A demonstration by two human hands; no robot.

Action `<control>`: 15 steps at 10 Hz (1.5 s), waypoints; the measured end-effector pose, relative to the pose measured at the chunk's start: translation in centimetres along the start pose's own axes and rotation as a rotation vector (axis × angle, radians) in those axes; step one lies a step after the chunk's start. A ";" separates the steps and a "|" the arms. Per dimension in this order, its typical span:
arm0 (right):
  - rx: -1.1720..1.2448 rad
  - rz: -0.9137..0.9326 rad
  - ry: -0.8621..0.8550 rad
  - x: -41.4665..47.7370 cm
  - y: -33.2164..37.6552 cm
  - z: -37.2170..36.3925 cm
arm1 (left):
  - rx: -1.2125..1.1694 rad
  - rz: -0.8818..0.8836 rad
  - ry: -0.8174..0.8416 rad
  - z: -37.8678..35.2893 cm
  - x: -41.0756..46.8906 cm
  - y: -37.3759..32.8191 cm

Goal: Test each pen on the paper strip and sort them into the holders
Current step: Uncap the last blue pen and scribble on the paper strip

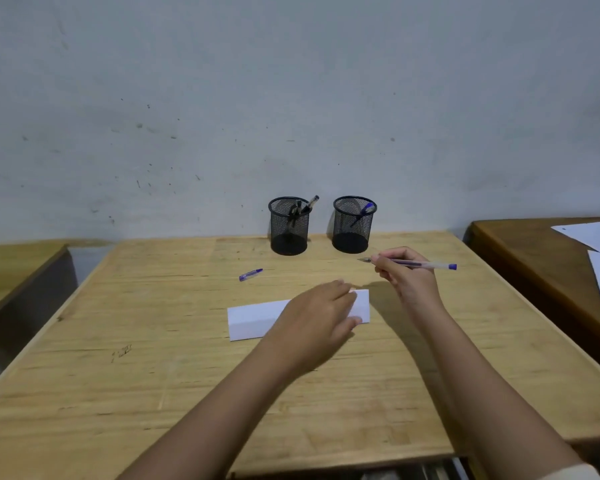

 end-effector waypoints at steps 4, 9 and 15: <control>-0.012 -0.054 0.031 -1.1 -1.7 0.2 | 0.011 0.135 0.381 -6.1 -1.7 3.5; -0.105 -0.102 0.103 -1.7 -4.6 -1.4 | -0.004 0.138 0.385 -6.6 -1.6 3.8; -0.330 -0.010 0.198 -1.5 -4.7 -2.6 | 0.004 0.121 0.384 -6.7 -1.5 3.9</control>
Point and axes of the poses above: each hand's wrist, its own x-axis towards the middle knuckle, its own z-axis out of the back of the hand, y = z × x, the point moved 8 cm from there along x, towards the middle knuckle
